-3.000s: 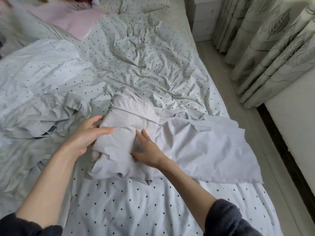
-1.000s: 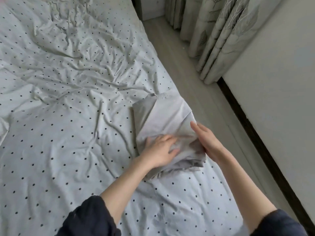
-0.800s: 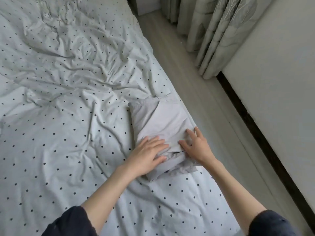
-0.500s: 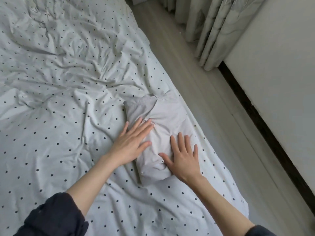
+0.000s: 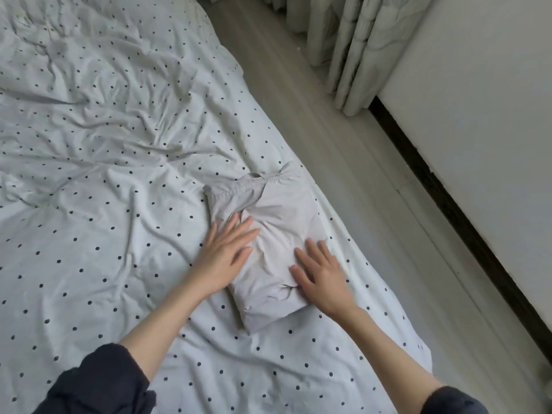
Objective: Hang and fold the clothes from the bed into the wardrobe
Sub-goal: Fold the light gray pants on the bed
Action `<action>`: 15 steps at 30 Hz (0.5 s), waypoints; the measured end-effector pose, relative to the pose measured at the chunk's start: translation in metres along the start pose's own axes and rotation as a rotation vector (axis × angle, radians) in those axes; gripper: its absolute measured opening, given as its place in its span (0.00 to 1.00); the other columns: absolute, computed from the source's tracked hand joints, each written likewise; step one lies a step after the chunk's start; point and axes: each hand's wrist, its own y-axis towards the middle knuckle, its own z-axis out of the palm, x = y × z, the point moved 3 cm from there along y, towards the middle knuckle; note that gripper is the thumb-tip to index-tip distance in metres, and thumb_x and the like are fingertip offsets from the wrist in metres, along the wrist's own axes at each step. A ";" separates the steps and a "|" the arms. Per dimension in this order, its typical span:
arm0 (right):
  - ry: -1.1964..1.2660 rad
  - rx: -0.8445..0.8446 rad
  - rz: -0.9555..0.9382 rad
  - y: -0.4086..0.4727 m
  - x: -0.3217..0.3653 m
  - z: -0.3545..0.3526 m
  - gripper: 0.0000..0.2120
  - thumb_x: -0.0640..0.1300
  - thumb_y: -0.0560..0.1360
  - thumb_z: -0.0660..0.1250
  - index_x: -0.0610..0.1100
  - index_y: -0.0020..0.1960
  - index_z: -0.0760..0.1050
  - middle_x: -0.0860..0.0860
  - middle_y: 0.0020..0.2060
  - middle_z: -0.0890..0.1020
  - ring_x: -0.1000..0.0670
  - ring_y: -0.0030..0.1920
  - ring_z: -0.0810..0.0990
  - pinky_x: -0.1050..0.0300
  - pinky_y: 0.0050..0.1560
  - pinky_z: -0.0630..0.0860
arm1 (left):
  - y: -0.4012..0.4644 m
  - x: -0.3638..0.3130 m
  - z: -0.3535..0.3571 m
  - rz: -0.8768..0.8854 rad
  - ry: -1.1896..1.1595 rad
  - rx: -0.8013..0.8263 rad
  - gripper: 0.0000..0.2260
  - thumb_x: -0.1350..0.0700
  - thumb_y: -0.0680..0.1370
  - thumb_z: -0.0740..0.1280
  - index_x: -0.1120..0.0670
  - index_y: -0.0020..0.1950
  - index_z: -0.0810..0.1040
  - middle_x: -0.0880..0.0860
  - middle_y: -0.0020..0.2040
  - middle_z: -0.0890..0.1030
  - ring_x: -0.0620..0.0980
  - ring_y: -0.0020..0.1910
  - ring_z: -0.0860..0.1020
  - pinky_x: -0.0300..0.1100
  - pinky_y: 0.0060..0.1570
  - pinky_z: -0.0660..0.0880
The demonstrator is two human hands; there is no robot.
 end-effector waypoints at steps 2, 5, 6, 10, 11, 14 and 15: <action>0.201 -0.235 0.093 0.000 -0.014 -0.023 0.21 0.52 0.79 0.60 0.43 0.68 0.71 0.46 0.70 0.69 0.45 0.70 0.66 0.59 0.68 0.59 | 0.000 0.008 -0.024 -0.115 -0.247 -0.325 0.16 0.56 0.78 0.59 0.62 0.60 0.78 0.54 0.61 0.77 0.48 0.64 0.70 0.41 0.67 0.63; 0.544 -0.196 0.376 0.016 -0.041 -0.037 0.18 0.49 0.77 0.65 0.41 0.63 0.75 0.47 0.56 0.78 0.48 0.52 0.78 0.56 0.58 0.71 | 0.005 0.032 -0.045 -0.677 -0.634 -0.486 0.11 0.64 0.77 0.65 0.62 0.60 0.76 0.57 0.53 0.78 0.55 0.53 0.78 0.49 0.56 0.75; 0.656 -0.131 0.412 0.025 -0.046 -0.041 0.18 0.49 0.77 0.65 0.38 0.61 0.76 0.48 0.50 0.78 0.47 0.46 0.76 0.55 0.54 0.72 | 0.009 0.036 -0.045 -0.846 -0.803 -0.408 0.13 0.62 0.77 0.66 0.62 0.62 0.74 0.58 0.52 0.79 0.54 0.49 0.79 0.47 0.52 0.77; 0.899 0.135 0.503 0.055 -0.050 -0.046 0.10 0.46 0.75 0.69 0.40 0.51 0.78 0.46 0.43 0.75 0.48 0.42 0.72 0.58 0.45 0.72 | 0.023 0.032 -0.047 -1.070 -1.045 -0.068 0.13 0.57 0.75 0.70 0.60 0.57 0.75 0.55 0.46 0.80 0.48 0.43 0.78 0.42 0.45 0.77; 0.902 0.189 0.537 0.062 -0.052 -0.046 0.09 0.46 0.74 0.70 0.40 0.50 0.77 0.46 0.45 0.76 0.47 0.43 0.74 0.57 0.47 0.73 | 0.024 0.033 -0.045 -1.075 -1.045 -0.030 0.12 0.57 0.75 0.70 0.59 0.55 0.76 0.55 0.47 0.80 0.48 0.43 0.78 0.41 0.42 0.79; 0.916 0.358 0.626 0.074 -0.058 -0.048 0.14 0.45 0.71 0.72 0.40 0.53 0.75 0.46 0.44 0.77 0.47 0.40 0.74 0.55 0.44 0.77 | 0.023 0.037 -0.041 -1.097 -1.067 0.040 0.09 0.57 0.74 0.70 0.58 0.53 0.77 0.53 0.47 0.81 0.47 0.41 0.80 0.36 0.31 0.79; 0.926 0.409 0.641 0.077 -0.060 -0.050 0.15 0.46 0.70 0.73 0.39 0.53 0.76 0.46 0.42 0.77 0.48 0.38 0.74 0.56 0.41 0.77 | 0.024 0.040 -0.039 -1.103 -1.066 0.046 0.09 0.57 0.74 0.70 0.58 0.52 0.77 0.52 0.47 0.81 0.46 0.39 0.81 0.35 0.30 0.79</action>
